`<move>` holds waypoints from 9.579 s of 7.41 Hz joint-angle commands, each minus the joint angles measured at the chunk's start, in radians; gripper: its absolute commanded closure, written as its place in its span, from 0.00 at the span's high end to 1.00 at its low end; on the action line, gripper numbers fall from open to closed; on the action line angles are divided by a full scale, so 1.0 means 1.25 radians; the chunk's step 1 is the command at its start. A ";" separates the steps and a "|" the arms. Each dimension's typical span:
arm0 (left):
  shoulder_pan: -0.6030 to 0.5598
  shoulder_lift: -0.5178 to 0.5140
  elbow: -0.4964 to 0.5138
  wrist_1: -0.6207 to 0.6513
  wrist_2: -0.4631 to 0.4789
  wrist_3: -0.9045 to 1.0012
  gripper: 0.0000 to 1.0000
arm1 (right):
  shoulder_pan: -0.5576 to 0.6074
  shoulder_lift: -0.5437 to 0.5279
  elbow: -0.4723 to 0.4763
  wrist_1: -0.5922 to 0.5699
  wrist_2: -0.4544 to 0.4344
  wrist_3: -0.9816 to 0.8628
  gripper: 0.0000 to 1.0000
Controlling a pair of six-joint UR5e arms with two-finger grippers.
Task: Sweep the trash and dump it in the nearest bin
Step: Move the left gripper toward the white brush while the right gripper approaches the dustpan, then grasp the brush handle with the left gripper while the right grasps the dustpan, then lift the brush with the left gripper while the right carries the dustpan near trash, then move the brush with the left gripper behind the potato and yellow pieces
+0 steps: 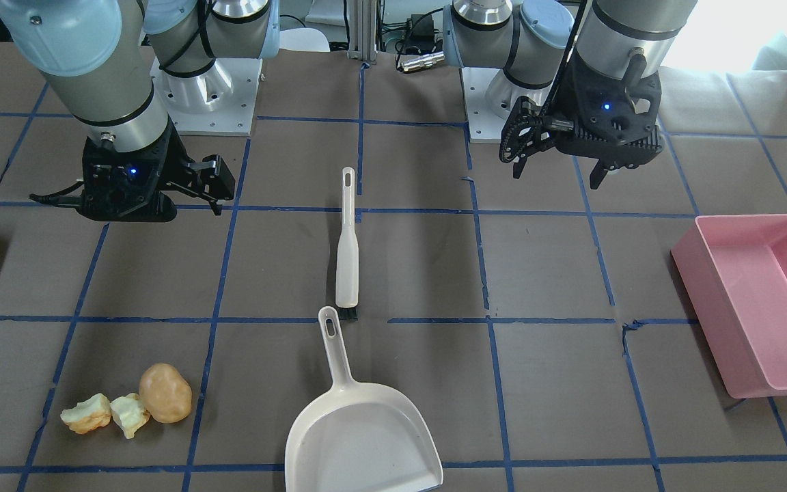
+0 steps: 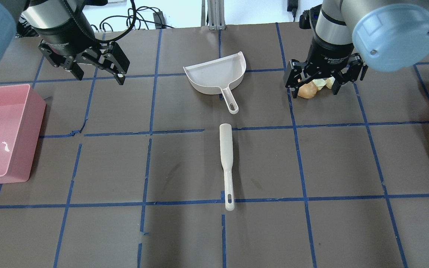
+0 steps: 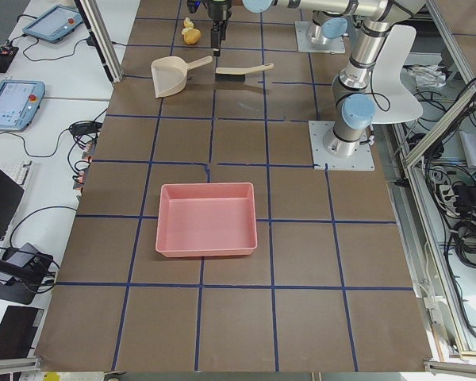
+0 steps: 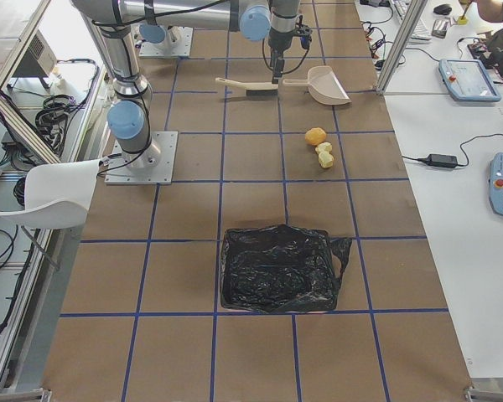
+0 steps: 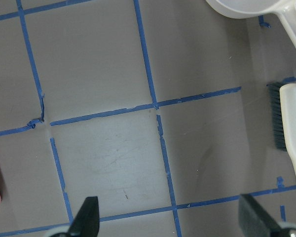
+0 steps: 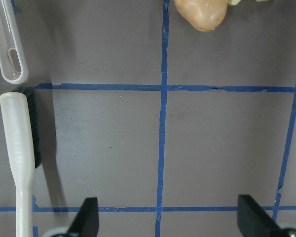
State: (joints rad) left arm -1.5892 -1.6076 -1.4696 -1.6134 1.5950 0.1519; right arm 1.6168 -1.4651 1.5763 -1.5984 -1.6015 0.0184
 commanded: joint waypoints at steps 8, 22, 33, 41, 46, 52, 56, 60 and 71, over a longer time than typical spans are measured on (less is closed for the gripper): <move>-0.032 0.024 -0.084 -0.001 -0.005 -0.007 1.00 | 0.005 0.053 -0.009 -0.061 0.021 0.057 1.00; -0.483 -0.202 -0.390 0.515 -0.027 -0.509 0.93 | 0.191 0.401 -0.122 -0.379 0.124 0.140 1.00; -0.473 -0.136 -0.418 0.479 -0.019 -0.497 0.00 | 0.174 0.395 -0.114 -0.366 0.124 0.137 0.08; -0.276 -0.030 -0.118 0.142 -0.023 -0.410 0.00 | -0.052 0.116 -0.103 -0.014 0.111 -0.115 0.08; -0.266 -0.055 -0.034 0.100 -0.021 -0.399 0.00 | -0.419 0.057 -0.061 0.072 -0.021 -0.706 0.08; -0.238 -0.097 0.005 0.048 -0.050 -0.368 0.00 | -0.557 0.134 0.014 -0.141 -0.047 -1.151 0.09; -0.409 -0.411 0.309 -0.010 0.038 -0.413 0.00 | -0.587 0.245 0.010 -0.291 -0.027 -1.319 0.13; -0.509 -0.566 0.458 -0.026 0.108 -0.787 0.00 | -0.588 0.313 0.001 -0.372 0.001 -1.324 0.12; -0.578 -0.730 0.573 0.037 0.062 -0.827 0.00 | -0.552 0.320 0.009 -0.308 0.016 -1.322 0.13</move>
State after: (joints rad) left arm -2.3077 -2.5046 -0.7545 -1.5786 1.6795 -0.8994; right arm 0.9261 -1.0638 1.5877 -1.9870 -1.5819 -1.6337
